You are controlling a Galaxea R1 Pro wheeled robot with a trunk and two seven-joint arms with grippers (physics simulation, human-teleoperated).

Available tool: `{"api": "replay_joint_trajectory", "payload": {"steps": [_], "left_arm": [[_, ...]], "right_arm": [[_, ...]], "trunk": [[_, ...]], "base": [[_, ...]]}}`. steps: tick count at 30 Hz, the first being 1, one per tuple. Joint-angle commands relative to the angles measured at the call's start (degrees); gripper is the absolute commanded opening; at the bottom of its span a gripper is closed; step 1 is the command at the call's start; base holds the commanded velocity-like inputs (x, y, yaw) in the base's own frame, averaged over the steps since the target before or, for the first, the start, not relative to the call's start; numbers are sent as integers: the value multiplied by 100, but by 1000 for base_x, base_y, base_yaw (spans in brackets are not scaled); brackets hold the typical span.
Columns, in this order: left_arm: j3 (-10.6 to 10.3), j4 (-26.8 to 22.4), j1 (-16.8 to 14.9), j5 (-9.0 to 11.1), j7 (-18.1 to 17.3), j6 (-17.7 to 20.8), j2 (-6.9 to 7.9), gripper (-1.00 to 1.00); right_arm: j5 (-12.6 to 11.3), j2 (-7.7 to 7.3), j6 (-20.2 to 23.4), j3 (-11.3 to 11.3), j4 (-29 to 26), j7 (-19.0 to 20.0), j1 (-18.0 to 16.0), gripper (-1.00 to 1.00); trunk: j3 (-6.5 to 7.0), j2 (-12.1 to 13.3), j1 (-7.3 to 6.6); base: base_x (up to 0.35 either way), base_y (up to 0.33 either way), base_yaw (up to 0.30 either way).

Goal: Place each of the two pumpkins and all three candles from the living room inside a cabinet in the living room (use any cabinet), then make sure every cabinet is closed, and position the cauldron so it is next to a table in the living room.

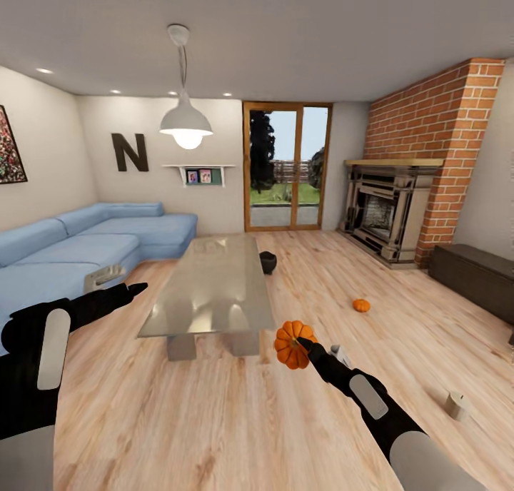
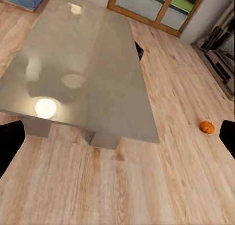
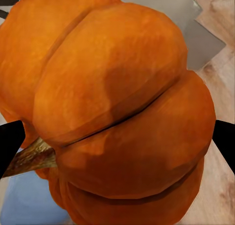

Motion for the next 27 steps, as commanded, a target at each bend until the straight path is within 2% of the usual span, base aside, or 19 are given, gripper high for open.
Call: {"api": "replay_joint_trajectory", "payload": {"steps": [1,8,10,14,23,27], "left_arm": [[9,-3,-4,-43,-55,25,-1,100],[9,-3,-4,-43,-55,25,4,100],[9,-3,-4,-43,-55,25,5,100],[9,-3,-4,-43,-55,25,5,100],[9,-2,-4,-43,-55,25,6,100],[9,-2,-4,-43,-55,25,6,100]], "right_arm": [[-46,-6,9,21,-3,2,-6,-100],[-53,-10,9,17,5,2,-6,-100],[-50,-3,9,-150,6,2,-6,-100],[-47,-1,9,-307,6,2,-6,-100],[-46,-7,9,-356,15,1,-6,-100],[-41,-8,9,-357,11,2,-6,-100]], "trunk": [[-5,-3,2],[11,-3,2],[16,-3,2],[27,-3,2],[52,-3,2],[61,-3,2]], "base": [[258,120,-197],[158,69,-247],[24,10,-271],[8,3,-273],[6,1,-274],[153,89,-257]]}}
